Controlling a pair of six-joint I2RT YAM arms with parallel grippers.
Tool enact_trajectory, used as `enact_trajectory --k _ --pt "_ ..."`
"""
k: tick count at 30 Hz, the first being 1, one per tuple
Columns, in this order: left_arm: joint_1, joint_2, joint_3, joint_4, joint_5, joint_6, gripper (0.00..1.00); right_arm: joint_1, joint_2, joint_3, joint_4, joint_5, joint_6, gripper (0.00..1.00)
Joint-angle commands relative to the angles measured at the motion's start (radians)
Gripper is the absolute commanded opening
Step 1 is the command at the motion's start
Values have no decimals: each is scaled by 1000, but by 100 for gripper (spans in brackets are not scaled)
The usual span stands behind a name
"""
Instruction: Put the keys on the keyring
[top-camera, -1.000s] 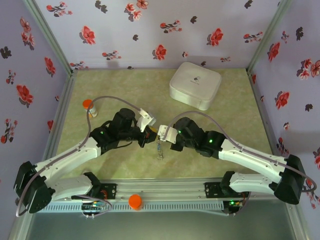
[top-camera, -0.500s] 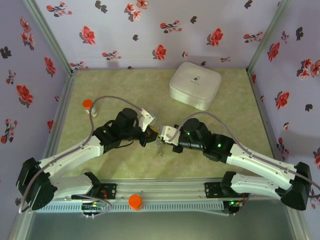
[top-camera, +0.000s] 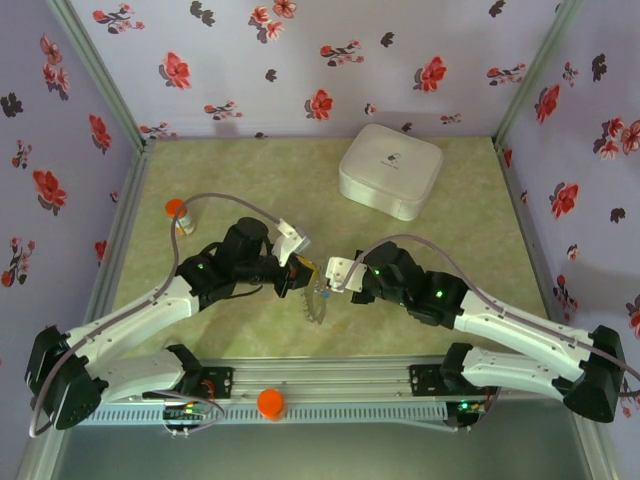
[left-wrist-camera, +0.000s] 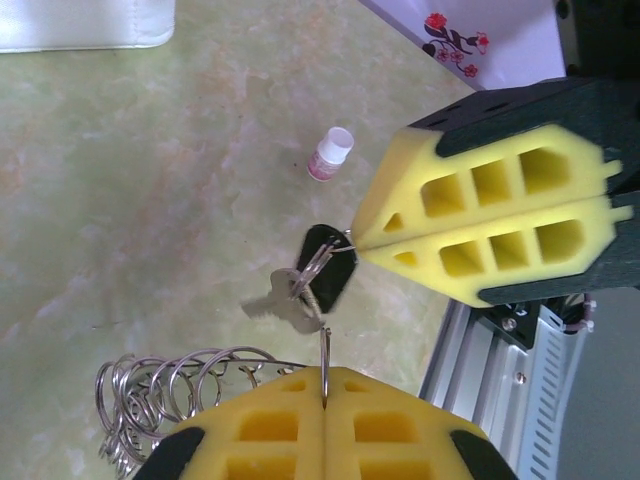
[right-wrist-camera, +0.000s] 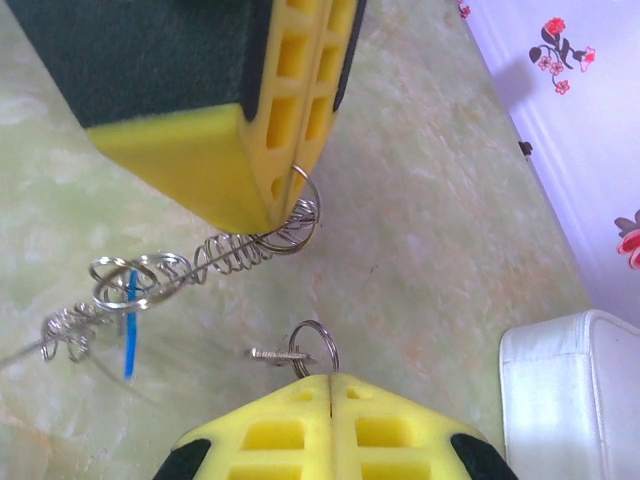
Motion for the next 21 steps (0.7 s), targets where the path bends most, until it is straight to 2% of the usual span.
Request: enact_trajectory --k 1,7,21 --pt "-7 -18 13 3 74 5 0 6 -11 -2 67 -38 -58 0" --pt "-7 -2 31 -12 99 2 0 6 -28 -4 135 -146 -52 0" --pt "-7 37 74 -42 131 -52 0 6 -23 -12 116 -157 -113 0"
